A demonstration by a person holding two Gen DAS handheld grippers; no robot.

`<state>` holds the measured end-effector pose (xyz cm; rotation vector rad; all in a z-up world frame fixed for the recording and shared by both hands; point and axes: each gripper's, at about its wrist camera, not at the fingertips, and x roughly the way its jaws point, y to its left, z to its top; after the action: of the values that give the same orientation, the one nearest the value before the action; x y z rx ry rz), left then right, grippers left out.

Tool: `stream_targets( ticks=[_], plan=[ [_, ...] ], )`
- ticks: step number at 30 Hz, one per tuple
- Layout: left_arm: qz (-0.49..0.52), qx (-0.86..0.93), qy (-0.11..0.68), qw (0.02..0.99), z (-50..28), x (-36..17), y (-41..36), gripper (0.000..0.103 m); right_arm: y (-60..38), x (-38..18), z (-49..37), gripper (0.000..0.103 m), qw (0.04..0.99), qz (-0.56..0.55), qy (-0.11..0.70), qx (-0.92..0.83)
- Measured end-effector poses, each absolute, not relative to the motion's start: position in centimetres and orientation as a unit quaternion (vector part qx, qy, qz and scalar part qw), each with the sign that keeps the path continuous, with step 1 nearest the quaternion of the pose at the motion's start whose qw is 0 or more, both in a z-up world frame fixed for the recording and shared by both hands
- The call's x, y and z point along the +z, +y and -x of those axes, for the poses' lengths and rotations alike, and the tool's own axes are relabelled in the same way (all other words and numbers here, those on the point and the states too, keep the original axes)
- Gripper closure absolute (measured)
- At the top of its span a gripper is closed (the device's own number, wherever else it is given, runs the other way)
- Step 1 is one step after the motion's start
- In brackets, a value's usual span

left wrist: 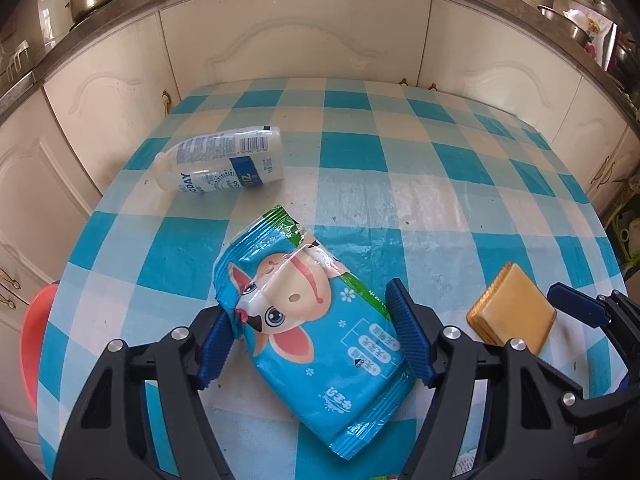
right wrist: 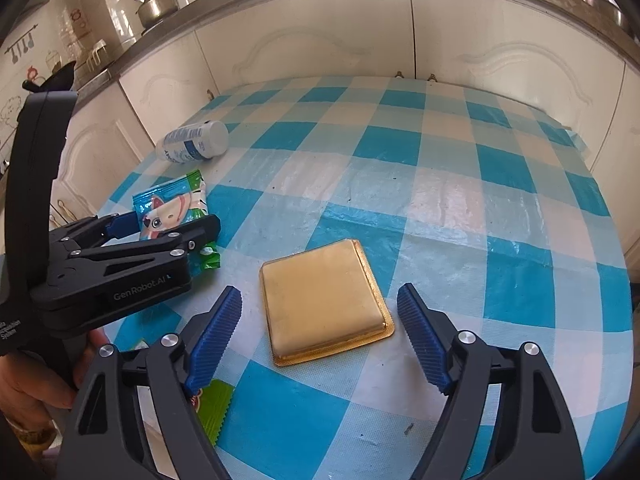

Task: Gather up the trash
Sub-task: 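Grasp the blue cartoon wipes packet with the left gripper while right gripper grasps tan cake, then lift and carry the blue packet and tan cake with both grippers to the bucket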

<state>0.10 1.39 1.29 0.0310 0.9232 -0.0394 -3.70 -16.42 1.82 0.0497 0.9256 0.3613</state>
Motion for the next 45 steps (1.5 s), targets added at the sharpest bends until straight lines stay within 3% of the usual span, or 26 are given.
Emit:
stream_targets(
  ticks=[5,8,15,34,45],
  plan=[
    [0.0,-0.033,0.448,0.893,0.8,1.7,2.4,0.034,-15.9,1.7,3.7,0.024,0.879,0.001,0.446,0.167],
    [0.01,-0.04,0.447,0.893,1.6,1.7,3.5,0.035,-15.7,1.7,3.8,0.038,0.883,0.021,0.445,0.148],
    [0.035,-0.054,0.447,0.892,3.0,1.9,5.6,0.038,-16.3,1.7,3.8,0.044,0.884,0.011,0.442,0.148],
    [0.07,-0.067,0.438,0.894,5.6,2.6,8.9,0.038,-18.0,2.1,3.5,0.045,0.88,-0.072,0.435,0.176],
    [0.093,-0.058,0.428,0.897,6.0,3.1,12.0,0.038,-16.0,3.7,3.9,0.045,0.887,-0.065,0.418,0.187]
  ],
)
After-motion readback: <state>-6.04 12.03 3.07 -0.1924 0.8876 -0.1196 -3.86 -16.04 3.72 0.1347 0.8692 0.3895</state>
